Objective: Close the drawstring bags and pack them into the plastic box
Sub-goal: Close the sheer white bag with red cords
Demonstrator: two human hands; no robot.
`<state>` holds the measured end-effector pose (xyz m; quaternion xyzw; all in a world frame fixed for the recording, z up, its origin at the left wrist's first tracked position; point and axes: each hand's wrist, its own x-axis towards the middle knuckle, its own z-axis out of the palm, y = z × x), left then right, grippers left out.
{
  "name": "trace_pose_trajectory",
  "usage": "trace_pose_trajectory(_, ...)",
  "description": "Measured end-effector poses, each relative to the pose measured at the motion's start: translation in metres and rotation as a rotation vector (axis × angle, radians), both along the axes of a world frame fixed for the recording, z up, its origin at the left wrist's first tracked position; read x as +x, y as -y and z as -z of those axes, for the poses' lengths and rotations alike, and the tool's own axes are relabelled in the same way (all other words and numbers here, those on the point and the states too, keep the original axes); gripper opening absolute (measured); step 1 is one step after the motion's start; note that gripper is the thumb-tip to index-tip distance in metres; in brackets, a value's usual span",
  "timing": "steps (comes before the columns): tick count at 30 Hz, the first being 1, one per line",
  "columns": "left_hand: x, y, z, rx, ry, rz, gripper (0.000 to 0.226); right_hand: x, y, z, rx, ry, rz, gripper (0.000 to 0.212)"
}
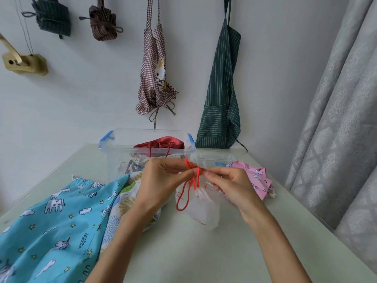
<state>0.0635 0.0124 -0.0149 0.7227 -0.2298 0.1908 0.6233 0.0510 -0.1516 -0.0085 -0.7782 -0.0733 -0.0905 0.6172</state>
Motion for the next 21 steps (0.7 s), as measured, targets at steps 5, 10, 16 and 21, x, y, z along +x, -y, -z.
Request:
trace_pose_trajectory(5, -0.001, 0.007, 0.002, -0.046, -0.033, 0.067, 0.018, 0.004, -0.009, -0.003, 0.307, -0.156, -0.046, 0.027)
trace_pose_trajectory(10, 0.002, 0.004, 0.003, -0.037, -0.021, 0.053, 0.019, 0.005, 0.001, -0.003, 0.45, -0.222, -0.208, 0.035)
trace_pose_trajectory(16, 0.005, -0.001, 0.002, -0.095, -0.061, 0.057, 0.014, 0.006, 0.023, -0.005, 0.258, -0.072, -0.109, 0.042)
trace_pose_trajectory(21, 0.008, -0.001, 0.002, -0.038, -0.075, -0.046, 0.011, 0.007, 0.036, -0.009, 0.655, -0.13, -0.173, 0.034)
